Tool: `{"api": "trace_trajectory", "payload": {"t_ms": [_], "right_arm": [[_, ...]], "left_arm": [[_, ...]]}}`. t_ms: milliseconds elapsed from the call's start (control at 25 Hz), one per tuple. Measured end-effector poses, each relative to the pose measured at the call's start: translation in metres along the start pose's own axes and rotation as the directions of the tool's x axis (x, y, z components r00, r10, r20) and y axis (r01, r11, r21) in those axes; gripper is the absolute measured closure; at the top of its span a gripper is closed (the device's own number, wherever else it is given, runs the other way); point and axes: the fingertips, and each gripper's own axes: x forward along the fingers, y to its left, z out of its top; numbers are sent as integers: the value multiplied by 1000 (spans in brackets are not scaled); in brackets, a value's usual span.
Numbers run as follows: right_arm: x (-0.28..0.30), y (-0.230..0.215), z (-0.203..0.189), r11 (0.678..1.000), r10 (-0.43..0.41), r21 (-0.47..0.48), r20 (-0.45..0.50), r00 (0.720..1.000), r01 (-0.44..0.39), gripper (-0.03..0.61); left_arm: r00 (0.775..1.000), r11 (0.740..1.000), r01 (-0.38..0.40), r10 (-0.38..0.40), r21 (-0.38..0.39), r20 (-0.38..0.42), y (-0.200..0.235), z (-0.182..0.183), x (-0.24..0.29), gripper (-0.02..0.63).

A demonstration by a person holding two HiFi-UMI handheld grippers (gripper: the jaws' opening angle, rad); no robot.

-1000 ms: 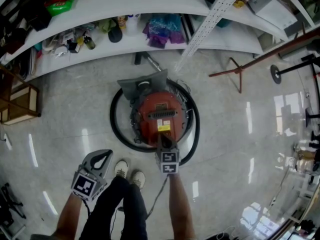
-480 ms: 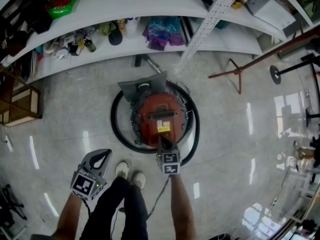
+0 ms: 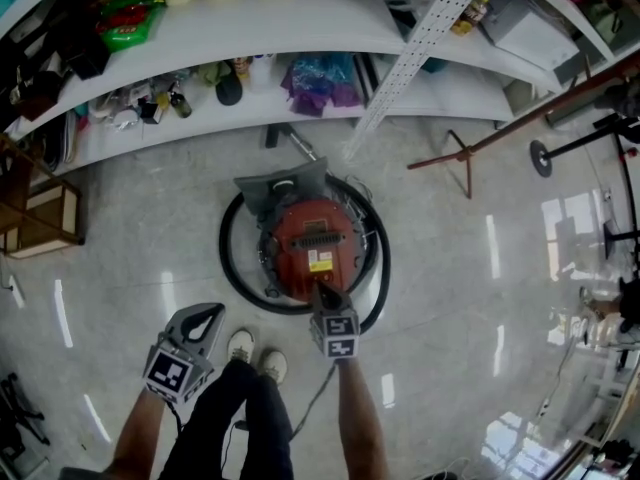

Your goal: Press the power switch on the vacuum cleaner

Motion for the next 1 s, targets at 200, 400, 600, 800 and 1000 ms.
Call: {"api": "trace_trajectory", "payload": {"t_ms": [200, 400, 600, 800, 1000], "right_arm": [[-18, 4, 13, 1000, 3, 9, 13, 1000, -3, 569], [-39, 11, 24, 1000, 6, 29, 24, 1000, -6, 569], [-67, 23, 34, 999, 10, 36, 45, 999, -12, 569], [-87, 30, 49, 999, 14, 39, 75, 997, -17, 569], [-109, 38, 80, 999, 7, 44, 101, 995, -11, 569]], "left_arm": [[1000, 1000, 1, -1, -5, 10, -7, 12, -3, 604], [1000, 1000, 2, -2, -3, 10, -13, 26, -10, 604], [1000, 1000, -5, 5, -9, 14, -18, 40, -23, 604], [1000, 1000, -5, 5, 9, 29, -24, 58, -34, 604], [999, 1000, 13, -12, -28, 37, -34, 80, -49, 604]]}}
